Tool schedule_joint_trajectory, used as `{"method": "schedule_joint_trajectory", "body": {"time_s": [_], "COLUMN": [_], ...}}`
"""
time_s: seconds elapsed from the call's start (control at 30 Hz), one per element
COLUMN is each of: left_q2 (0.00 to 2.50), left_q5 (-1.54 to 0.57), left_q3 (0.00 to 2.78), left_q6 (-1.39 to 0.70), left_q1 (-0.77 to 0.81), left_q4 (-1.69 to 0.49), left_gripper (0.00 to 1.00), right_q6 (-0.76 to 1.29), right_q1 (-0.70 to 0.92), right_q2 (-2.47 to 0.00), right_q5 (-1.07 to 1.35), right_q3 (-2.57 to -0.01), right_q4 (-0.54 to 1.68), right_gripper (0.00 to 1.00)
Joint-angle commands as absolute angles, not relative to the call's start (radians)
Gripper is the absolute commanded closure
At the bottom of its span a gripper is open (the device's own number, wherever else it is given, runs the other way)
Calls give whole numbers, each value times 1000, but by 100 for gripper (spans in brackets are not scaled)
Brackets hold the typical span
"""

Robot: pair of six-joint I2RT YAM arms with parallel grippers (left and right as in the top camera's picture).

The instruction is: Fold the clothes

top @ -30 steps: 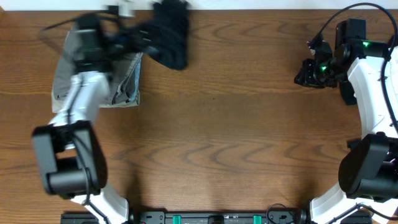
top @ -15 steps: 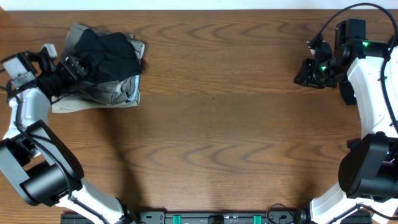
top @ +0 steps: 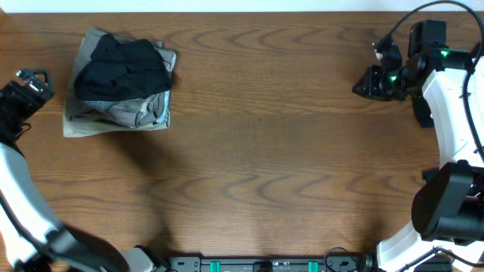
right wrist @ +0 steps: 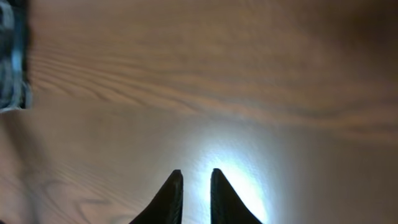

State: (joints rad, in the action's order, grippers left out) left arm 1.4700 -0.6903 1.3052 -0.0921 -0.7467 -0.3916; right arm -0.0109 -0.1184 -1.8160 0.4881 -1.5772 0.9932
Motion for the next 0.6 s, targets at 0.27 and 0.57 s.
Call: {"method": "schedule_joint_trajectory", "body": {"time_s": [0.27, 0.57], "left_q2": [1179, 1104], "left_q5": [-537, -238], "left_q3": [1315, 1315], "left_q6": [128, 131], "left_q1": [-340, -19], "left_q4": [-855, -926], "left_gripper": [2, 2], "right_q6": [-32, -46], "right_q1": [-29, 76], "right_q2": [-1540, -1293], "right_q5": [759, 479], "right_q3": [-1590, -1590], "right_q4": [827, 852], "right_gripper": [67, 1]}}
